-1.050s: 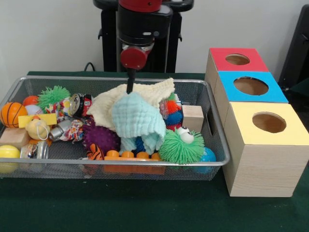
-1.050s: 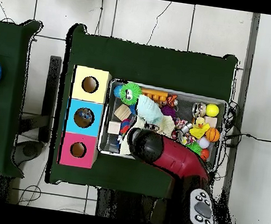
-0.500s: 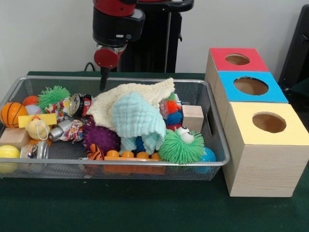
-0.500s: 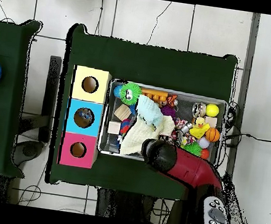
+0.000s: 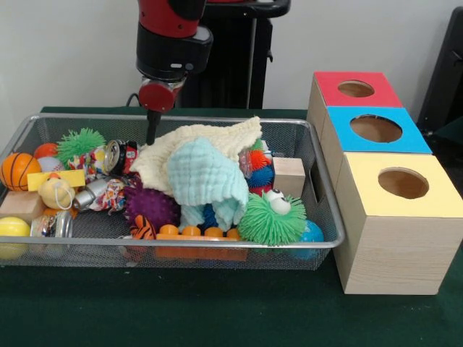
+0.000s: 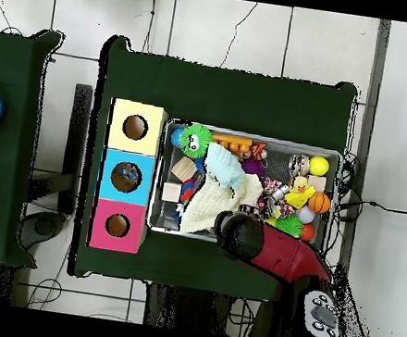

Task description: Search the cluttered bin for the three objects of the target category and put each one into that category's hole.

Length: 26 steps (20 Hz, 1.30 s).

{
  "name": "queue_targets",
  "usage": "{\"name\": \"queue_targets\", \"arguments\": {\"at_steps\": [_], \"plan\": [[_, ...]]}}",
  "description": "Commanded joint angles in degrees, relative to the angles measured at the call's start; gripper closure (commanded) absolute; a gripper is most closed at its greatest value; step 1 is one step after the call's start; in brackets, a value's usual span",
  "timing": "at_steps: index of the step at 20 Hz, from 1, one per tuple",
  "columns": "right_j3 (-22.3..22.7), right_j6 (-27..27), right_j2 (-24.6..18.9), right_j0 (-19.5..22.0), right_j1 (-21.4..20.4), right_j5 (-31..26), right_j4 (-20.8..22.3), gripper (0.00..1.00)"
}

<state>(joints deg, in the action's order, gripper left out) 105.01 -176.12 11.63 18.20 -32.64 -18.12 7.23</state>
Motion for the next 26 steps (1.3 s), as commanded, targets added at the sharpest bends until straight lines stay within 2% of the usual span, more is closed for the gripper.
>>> {"name": "queue_targets", "arguments": {"at_steps": [1, 5, 10, 16, 21, 26], "plan": [[-0.98, -2.39, -1.89, -1.25, 3.38, 5.91, 0.12, 0.0], [-0.92, -3.75, -2.26, -1.83, 4.95, 8.23, -1.14, 0.0], [-1.78, -2.65, -3.76, -0.05, 7.04, 10.5, -1.02, 0.0], [-0.93, -2.15, -3.4, -0.1, 5.57, 9.38, -1.29, 0.0], [-2.98, -0.89, -4.84, 1.61, 7.58, 10.37, -0.83, 0.0], [-5.15, 0.17, -3.52, 2.01, 9.05, 10.84, 0.31, 0.0]]}}
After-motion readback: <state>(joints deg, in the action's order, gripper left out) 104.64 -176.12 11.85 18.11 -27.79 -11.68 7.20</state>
